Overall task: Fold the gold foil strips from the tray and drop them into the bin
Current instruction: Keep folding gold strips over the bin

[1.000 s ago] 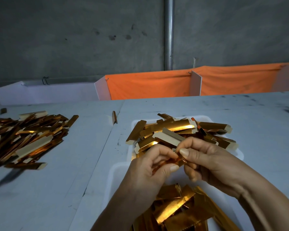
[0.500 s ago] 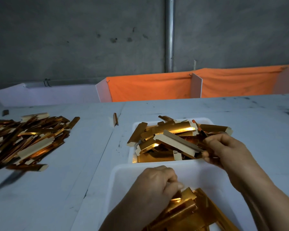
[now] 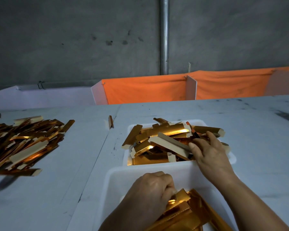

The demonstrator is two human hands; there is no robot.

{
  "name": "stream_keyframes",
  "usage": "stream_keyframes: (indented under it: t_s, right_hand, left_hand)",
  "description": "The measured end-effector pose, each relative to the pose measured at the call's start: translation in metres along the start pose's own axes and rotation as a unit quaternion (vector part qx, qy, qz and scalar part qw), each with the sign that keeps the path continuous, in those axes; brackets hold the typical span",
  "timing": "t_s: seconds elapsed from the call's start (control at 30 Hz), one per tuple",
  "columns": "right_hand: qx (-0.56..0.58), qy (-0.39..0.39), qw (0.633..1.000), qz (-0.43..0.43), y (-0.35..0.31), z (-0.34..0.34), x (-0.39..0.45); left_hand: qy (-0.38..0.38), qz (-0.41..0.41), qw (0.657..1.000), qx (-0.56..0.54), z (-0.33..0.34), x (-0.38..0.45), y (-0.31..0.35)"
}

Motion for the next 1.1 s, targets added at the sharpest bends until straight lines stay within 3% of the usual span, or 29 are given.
stream_keyframes:
  t_s: [0.2,0.37,0.47,0.53,0.6,0.67,0.73,0.8,0.87,0.97,1.1]
  right_hand:
    - [-0.104,-0.068,0.992,-0.018,0.002,0.008,0.007]
    - [-0.118,-0.067,0.99,-0.023,-0.002,0.014,0.011]
    - [0.03,0.057,0.997,-0.037,-0.005,0.001,0.012]
    - [0.158,0.184,0.969,-0.042,-0.003,-0.019,0.01]
    - [0.284,0.256,0.924,-0.019,-0.001,-0.036,0.005]
    - [0.452,0.237,0.86,0.007,-0.003,-0.046,0.004]
    - [0.541,0.14,0.829,0.035,-0.012,-0.044,0.001]
    - [0.523,0.031,0.851,0.03,-0.024,-0.038,-0.003]
    - [0.487,-0.029,0.873,0.013,-0.032,-0.033,-0.009]
    - [0.394,-0.009,0.919,-0.018,-0.033,-0.031,-0.012]
    - [0.299,0.049,0.953,-0.032,-0.034,-0.032,-0.013]
  left_hand:
    - [-0.011,0.007,1.0,0.019,0.001,0.001,0.004]
    - [-0.012,0.018,0.999,0.037,0.0,0.001,0.007]
    - [0.003,0.009,0.999,0.043,-0.003,0.001,0.007]
    - [0.047,0.004,0.998,0.049,-0.007,0.001,0.005]
    - [0.124,-0.008,0.992,0.032,-0.012,-0.002,0.003]
    - [0.212,-0.025,0.977,0.005,-0.02,-0.005,0.003]
    - [0.32,-0.029,0.947,0.021,-0.025,-0.008,0.002]
    - [0.398,-0.041,0.916,0.045,-0.027,-0.009,0.001]
    - [0.419,-0.052,0.906,0.042,-0.027,-0.01,0.002]
    - [0.43,-0.076,0.9,-0.019,-0.032,-0.014,0.003]
    - [0.418,-0.192,0.879,-0.124,-0.032,-0.018,-0.007]
Point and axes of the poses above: each hand's wrist, its own x-axis towards the middle knuckle, its own z-axis out of the palm, y = z × x, the point moved 3 cm from there along x, towards the middle knuckle, and after that the axes turned 9 degrees about x, right-handed, at the moved point
